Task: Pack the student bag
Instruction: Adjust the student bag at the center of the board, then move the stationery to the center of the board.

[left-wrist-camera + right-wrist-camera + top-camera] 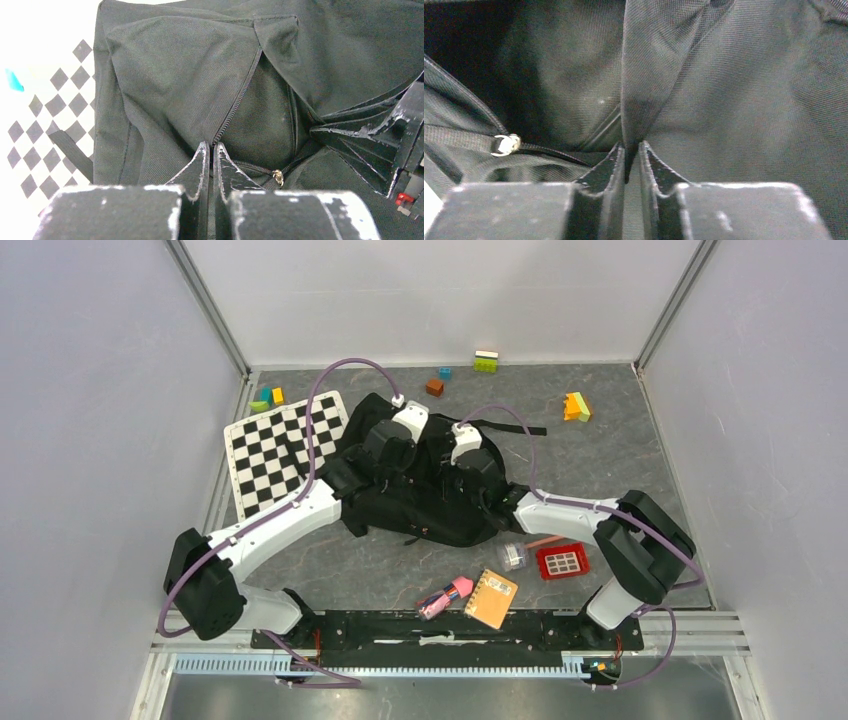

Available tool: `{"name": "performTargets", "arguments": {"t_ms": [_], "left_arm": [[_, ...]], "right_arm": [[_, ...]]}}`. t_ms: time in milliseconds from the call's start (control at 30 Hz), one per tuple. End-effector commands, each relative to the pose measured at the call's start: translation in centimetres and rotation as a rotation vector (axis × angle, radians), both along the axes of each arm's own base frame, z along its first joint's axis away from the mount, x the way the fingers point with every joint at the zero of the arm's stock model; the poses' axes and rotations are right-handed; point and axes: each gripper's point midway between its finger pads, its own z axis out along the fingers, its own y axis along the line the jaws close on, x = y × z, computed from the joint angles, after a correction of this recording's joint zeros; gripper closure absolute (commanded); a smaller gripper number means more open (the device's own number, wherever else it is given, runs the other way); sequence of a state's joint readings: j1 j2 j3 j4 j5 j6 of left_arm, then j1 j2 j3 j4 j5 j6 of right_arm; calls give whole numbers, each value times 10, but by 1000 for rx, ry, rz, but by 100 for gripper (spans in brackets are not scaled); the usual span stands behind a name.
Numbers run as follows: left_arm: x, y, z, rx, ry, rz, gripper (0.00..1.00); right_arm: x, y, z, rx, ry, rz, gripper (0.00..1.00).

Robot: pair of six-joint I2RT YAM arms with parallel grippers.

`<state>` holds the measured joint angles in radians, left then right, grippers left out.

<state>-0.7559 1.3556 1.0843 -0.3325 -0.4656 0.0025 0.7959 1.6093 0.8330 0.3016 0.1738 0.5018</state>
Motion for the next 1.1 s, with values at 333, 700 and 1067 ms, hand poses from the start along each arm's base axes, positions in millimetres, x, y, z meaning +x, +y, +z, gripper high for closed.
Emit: {"name": "performTargets", "arguments": {"t_ms": [333,700,1067], "left_arm": [[8,-12,9,-111,-17,-25,98],[6,-3,6,-102,-20,6,98],[6,-5,6,-127,-24,10,98]], "right_arm": [[-13,-24,97,-77,-146,90,2],[-143,-59,28,185,259,-37,8],[-232,-37,-1,245,483,-126,11]]}}
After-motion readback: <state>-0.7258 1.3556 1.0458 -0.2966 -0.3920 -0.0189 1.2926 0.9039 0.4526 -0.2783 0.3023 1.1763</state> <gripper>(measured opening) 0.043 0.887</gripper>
